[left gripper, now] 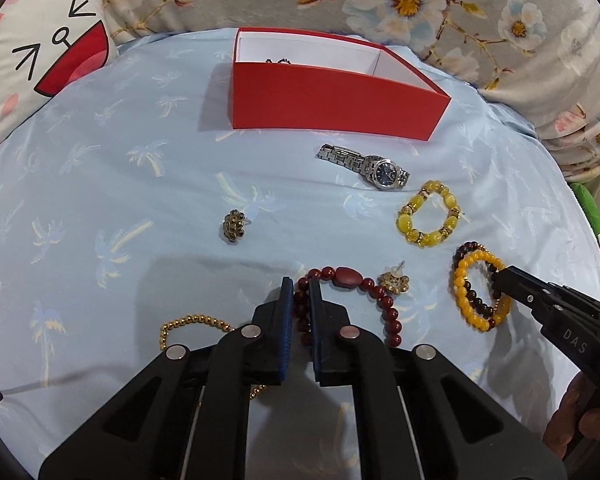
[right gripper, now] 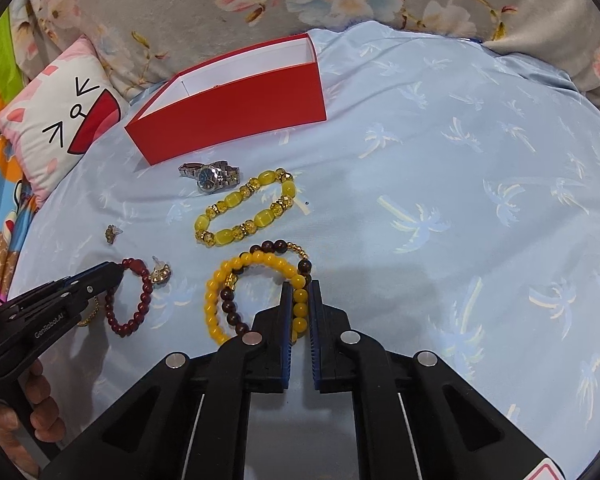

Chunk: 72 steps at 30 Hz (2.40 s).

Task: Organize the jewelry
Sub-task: 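Grasp the yellow-and-dark bead bracelet with the right gripper while the left grasps the red bead bracelet, then carry both bead bracelets into the red box and open both grippers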

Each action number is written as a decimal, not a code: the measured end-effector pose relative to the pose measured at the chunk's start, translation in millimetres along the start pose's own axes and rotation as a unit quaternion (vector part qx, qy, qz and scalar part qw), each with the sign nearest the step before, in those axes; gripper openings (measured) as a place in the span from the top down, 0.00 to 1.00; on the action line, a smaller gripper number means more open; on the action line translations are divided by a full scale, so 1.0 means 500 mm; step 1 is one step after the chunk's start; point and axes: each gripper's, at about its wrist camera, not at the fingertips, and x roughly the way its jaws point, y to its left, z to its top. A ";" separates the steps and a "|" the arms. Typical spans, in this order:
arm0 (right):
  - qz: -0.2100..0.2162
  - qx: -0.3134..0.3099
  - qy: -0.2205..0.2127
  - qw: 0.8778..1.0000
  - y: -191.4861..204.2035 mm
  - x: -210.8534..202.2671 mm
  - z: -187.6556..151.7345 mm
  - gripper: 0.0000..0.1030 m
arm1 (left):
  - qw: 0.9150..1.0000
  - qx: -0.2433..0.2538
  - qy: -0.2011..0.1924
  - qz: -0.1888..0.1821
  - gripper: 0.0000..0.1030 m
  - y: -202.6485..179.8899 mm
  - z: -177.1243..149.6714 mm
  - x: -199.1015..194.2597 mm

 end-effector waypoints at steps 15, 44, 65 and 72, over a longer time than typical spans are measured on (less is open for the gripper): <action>0.030 0.002 -0.041 0.999 0.012 -0.082 0.023 0.93 | 0.999 -0.004 -0.032 -0.041 0.93 -0.018 0.040 -0.091; 0.085 -0.011 -0.115 0.990 0.085 0.001 0.416 0.93 | 0.992 0.014 -0.118 -0.035 0.93 -0.018 0.403 -0.033; 0.011 -0.037 -0.033 0.999 0.095 0.257 0.450 0.80 | 0.997 0.006 -0.062 0.037 0.90 0.022 0.447 0.174; 0.002 -0.019 -0.094 0.995 0.068 0.157 0.440 0.46 | 0.993 -0.012 -0.095 0.067 0.65 0.046 0.443 0.114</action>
